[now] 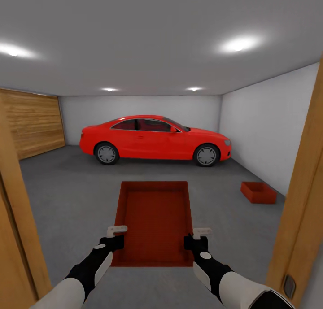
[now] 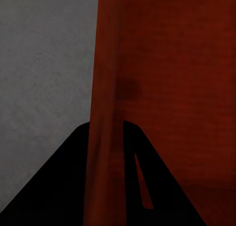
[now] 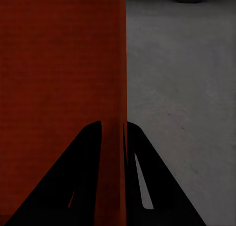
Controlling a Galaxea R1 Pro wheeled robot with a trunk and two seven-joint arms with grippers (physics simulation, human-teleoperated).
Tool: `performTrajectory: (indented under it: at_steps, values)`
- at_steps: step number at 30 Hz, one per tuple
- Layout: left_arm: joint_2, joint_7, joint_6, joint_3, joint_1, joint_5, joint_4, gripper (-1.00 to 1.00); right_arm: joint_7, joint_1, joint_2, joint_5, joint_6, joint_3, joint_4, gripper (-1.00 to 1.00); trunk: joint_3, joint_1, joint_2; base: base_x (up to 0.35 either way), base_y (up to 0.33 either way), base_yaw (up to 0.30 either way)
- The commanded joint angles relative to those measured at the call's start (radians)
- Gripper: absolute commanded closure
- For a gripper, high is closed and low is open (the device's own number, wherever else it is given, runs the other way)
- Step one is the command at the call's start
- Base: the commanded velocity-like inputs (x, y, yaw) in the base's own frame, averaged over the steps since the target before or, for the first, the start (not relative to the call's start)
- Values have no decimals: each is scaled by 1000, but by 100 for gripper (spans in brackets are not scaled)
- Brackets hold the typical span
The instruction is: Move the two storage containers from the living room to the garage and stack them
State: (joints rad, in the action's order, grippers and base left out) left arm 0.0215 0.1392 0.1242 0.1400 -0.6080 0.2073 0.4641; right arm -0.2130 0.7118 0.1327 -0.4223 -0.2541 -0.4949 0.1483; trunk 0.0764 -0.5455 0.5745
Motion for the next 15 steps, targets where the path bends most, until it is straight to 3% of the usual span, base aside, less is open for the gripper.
performTrajectory:
  at_steps: [1, 9, 15]
  values:
    - [-9, 13, 5, -16, -1, 4, 6, 100, 1, 0, -8, -13, -1, 16, -62, 100, 0, 0, 1, 46, 0, 0]
    - [-9, 13, 5, -16, -1, 4, 6, 100, 1, 0, -8, -13, -1, 16, -62, 100, 0, 0, 1, 123, 169, 0]
    - [-9, 14, 5, -16, -1, 4, 7, 100, 1, 0, -8, -13, -1, 16, -62, 100, 0, 0, 1, 41, 54, 0]
